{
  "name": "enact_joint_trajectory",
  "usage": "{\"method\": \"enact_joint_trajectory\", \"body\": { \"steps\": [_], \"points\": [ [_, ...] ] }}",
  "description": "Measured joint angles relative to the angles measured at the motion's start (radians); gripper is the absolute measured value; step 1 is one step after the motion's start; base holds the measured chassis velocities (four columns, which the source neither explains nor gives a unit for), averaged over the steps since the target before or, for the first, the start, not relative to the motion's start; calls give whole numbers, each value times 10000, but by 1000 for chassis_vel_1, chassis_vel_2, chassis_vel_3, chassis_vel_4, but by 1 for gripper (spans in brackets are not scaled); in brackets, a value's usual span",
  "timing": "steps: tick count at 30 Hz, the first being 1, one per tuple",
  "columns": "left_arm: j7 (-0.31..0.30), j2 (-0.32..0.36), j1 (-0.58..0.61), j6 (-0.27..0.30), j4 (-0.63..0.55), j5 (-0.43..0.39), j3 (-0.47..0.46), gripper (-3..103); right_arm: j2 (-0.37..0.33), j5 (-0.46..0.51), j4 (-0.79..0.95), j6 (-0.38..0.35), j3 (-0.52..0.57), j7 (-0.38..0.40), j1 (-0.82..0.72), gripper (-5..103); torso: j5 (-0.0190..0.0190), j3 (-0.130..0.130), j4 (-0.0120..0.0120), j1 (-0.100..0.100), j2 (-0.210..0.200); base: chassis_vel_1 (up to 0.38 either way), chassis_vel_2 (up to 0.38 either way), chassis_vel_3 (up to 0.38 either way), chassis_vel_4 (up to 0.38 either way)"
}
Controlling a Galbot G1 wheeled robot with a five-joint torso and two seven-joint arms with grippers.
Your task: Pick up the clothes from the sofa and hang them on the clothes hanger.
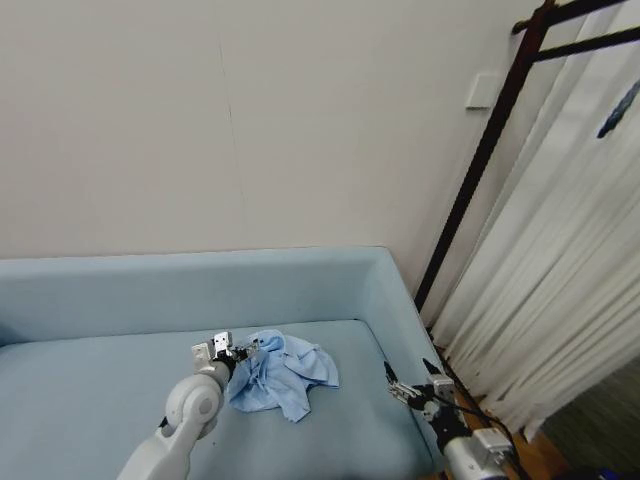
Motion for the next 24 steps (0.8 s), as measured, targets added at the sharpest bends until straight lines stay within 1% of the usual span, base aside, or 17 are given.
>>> {"method": "enact_joint_trajectory", "body": {
  "steps": [1, 3, 4, 8, 10, 13, 14, 15, 16, 19, 20, 21, 22, 24],
  "points": [
    [0, 0, 0, 0, 0, 0, 0, 101, 0, 0, 0, 0, 0, 0, 0, 100, 0, 0, 0, 0, 0, 0, 0, 0, 0],
    [-39, -64, -18, -17, 95, 36, 74, 92, -12, -66, -38, 17, -6, -6, -1, 100, 0, 0, 0, 0, 0, 0, 0, 0, 0],
    [-39, -64, -18, -17, 95, 36, 74, 92, -12, -66, -38, 17, -6, -6, -1, 100, 0, 0, 0, 0, 0, 0, 0, 0, 0],
    [-87, -162, -119, -64, 330, 75, 186, 70, -29, -95, -51, 31, -18, -9, -2, 100, 0, 0, 0, 0, 1, 0, 0, 0, 0],
    [-94, -174, -141, -69, 375, 84, 199, 70, -39, -94, -54, 32, -17, -9, -2, 100, 0, 0, 0, 0, 0, 0, 0, 0, 0],
    [-128, -220, -199, -88, 507, 105, 217, 54, -75, -78, -61, 34, -4, -1, -2, 100, 0, 0, 0, 0, 0, 0, 0, 0, 0],
    [-153, -236, -208, -105, 548, 145, 223, 54, -87, -70, -62, 34, 0, 2, -2, 100, 1, 0, 0, 0, 0, 0, 0, 0, 0],
    [-172, -251, -208, -150, 606, 239, 235, 48, -110, -46, -64, 34, 3, 12, 1, 100, 0, 0, -1, 0, 0, 0, 0, 0, 0],
    [-172, -251, -208, -150, 606, 239, 235, 48, -110, -46, -64, 34, 3, 12, 1, 100, 0, 0, -1, 0, 0, 0, 0, 0, 0],
    [-177, -258, -152, -239, 663, 414, 246, 32, -223, 70, -96, 29, -8, 67, 44, 100, 0, 0, -1, 0, 0, 0, 0, 0, 0],
    [-178, -253, -115, -255, 662, 436, 245, 32, -286, 122, -125, 17, -33, 94, 88, 100, 0, 0, -1, 0, 0, 0, 0, 0, 0],
    [-175, -236, -63, -270, 661, 452, 235, 27, -356, 180, -178, -4, -70, 133, 162, 100, 0, -1, -1, 0, 1, 0, 0, 0, 0],
    [-175, -236, -63, -270, 661, 452, 235, 27, -356, 180, -178, -4, -70, 133, 162, 100, 0, -1, -1, 0, 1, 0, 0, 0, 0],
    [-167, -181, 49, -291, 632, 482, 198, 16, -496, 296, -302, -63, -140, 179, 343, 100, 0, 0, -1, 0, 0, 0, 0, 0, 0]
  ]
}}
